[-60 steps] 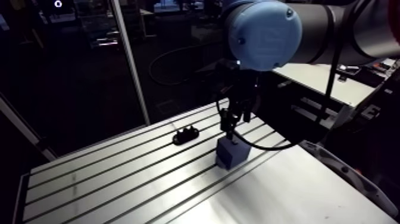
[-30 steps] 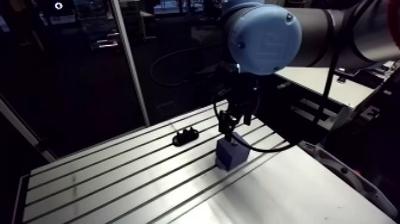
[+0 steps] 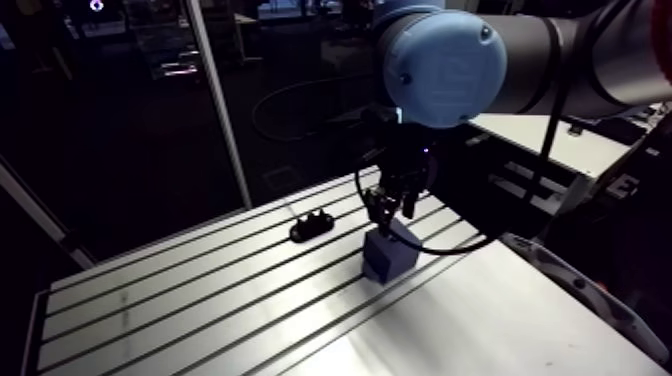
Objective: Pick up the M10 bolt and insert it into the hex recess until seated.
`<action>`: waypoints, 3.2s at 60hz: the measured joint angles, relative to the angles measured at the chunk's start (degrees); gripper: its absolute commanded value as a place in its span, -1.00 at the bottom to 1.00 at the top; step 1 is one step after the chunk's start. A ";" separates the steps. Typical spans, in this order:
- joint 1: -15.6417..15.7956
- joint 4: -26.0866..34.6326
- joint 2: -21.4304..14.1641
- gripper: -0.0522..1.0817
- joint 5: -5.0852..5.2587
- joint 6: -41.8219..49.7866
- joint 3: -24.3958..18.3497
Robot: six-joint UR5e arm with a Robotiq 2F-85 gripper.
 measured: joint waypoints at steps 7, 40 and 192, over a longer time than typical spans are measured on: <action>-0.05 -0.72 0.61 -0.24 0.04 0.05 -0.01; -0.34 -1.96 1.37 -0.05 0.62 0.99 0.59; -1.11 -4.00 1.30 0.23 1.83 1.28 2.27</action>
